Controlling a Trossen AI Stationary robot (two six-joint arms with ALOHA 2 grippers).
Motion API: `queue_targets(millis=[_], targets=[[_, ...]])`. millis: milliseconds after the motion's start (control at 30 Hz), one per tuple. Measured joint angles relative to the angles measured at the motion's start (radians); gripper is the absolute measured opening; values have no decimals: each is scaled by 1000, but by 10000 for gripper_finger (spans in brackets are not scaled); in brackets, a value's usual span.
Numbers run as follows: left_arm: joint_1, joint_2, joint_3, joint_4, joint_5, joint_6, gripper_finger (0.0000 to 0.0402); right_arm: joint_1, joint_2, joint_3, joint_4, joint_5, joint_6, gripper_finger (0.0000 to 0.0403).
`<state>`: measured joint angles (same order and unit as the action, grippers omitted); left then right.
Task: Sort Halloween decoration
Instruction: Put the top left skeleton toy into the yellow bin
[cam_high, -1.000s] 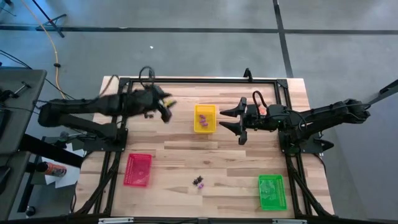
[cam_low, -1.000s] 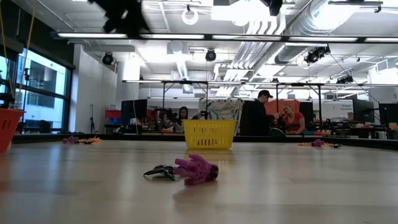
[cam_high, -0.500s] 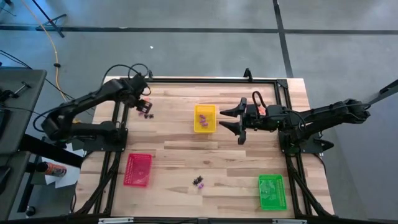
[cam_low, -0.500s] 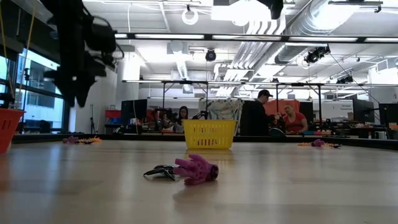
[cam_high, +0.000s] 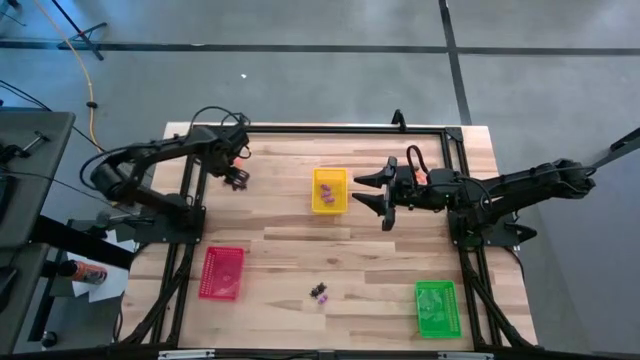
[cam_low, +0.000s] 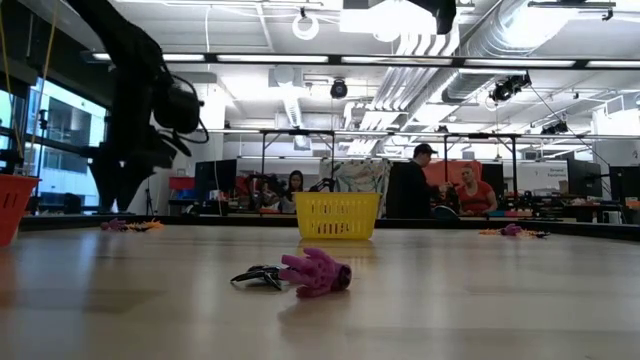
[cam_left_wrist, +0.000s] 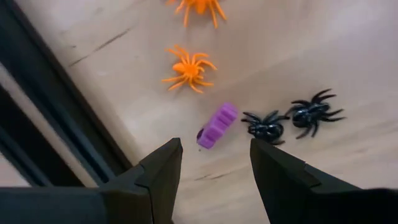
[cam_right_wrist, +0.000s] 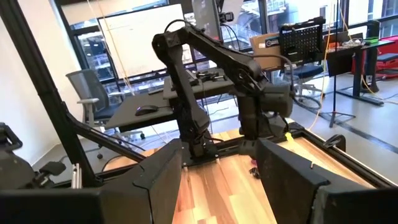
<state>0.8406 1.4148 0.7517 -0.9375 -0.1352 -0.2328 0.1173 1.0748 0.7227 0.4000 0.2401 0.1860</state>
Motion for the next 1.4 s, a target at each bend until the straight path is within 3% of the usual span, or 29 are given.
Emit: queue_targets(millis=[500,600,833,1067,1167,1300,1400], targets=[[-1,144,1,78,-19,2,166,0,0,0,0,0,0,200],[-1,144,2,78,-15,2,134,0,0,0,0,0,0,200],[0,136,0,62,-27,26,16,1,0,0,0,0,0,200],[-3,-1,17,41,4,25,12,1,0,0,-6,0,19,200],[-22,-109,34,79,84,13,5,1,0,0,-8,0,18,200],[-82,-289,38,267,239,-1,5,1,0,0,-8,0,16,200],[-152,-403,38,461,295,-6,5,1,0,0,-8,0,16,200]])
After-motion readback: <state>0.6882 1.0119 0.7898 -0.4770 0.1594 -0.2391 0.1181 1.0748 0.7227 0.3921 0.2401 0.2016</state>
